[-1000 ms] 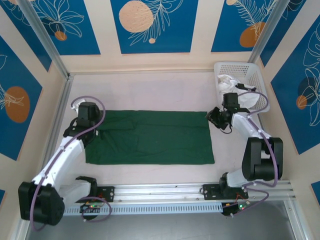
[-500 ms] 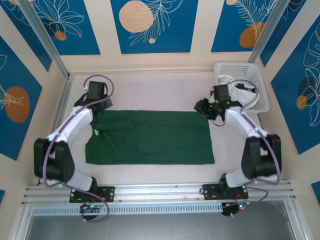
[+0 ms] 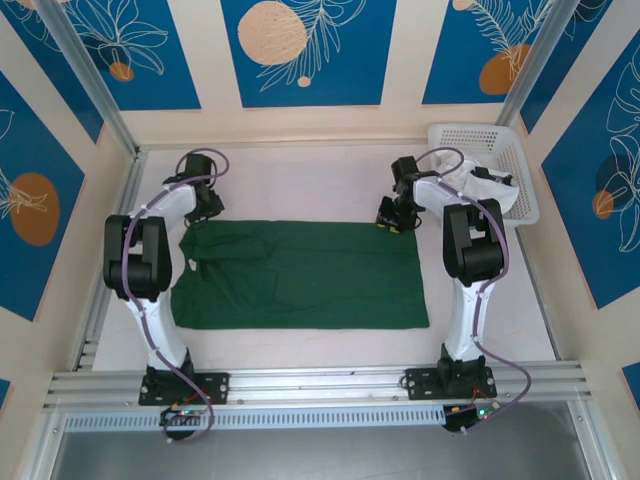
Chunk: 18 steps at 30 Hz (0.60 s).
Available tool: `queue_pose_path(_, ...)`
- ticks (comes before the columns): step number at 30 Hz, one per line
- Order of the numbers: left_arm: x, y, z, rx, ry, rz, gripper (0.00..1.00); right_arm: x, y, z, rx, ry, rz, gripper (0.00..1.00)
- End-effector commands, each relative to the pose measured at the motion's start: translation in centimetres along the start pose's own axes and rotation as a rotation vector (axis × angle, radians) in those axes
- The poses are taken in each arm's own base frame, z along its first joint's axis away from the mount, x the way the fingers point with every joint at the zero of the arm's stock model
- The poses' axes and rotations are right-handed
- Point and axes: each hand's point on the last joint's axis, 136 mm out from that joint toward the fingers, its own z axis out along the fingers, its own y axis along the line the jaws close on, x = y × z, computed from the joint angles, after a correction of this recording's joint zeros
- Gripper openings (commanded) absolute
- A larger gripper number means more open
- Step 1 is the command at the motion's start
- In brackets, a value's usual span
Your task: Fold and stack the t-shirts
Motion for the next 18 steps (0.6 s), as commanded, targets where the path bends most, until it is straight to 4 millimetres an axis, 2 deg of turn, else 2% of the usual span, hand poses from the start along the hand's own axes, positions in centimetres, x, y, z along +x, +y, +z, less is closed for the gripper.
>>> queue_pose_path(1, 1.0, 1.2, 1.8, -0.025, 0.055, -0.039, 0.27, 0.2, -1.8, -0.1, 0.075, 0.034, 0.011, 0.29)
queue_pose_path(4, 1.4, 2.5, 3.2, -0.051, 0.085, -0.065, 0.27, -0.3, -3.2, -0.3, 0.122, 0.008, 0.029, 0.30)
queue_pose_path(7, 1.5, 2.9, 4.0, -0.048, 0.107, -0.092, 0.26, -0.6, -3.6, -0.4, 0.119, -0.008, 0.053, 0.37)
queue_pose_path(11, 0.5, 3.2, 3.5, -0.065, 0.086, -0.085, 0.26, -1.1, -3.0, -1.9, 0.108, -0.077, 0.036, 0.48)
queue_pose_path(13, -0.3, 3.3, 2.9, -0.068, 0.070, -0.080, 0.28, -1.2, -2.1, -3.4, 0.089, -0.141, 0.011, 0.52)
queue_pose_path(15, -1.0, 3.0, 2.0, -0.049, 0.053, -0.083, 0.30, -1.0, -0.4, -5.3, 0.034, -0.215, -0.031, 0.54)
queue_pose_path(16, -1.5, 2.7, 1.4, -0.029, 0.040, -0.082, 0.31, -0.7, 0.7, -6.2, -0.008, -0.246, -0.059, 0.57)
queue_pose_path(18, -2.3, 2.0, -0.2, 0.013, 0.010, -0.090, 0.37, 0.8, 4.5, -8.0, -0.163, -0.288, -0.150, 0.65)
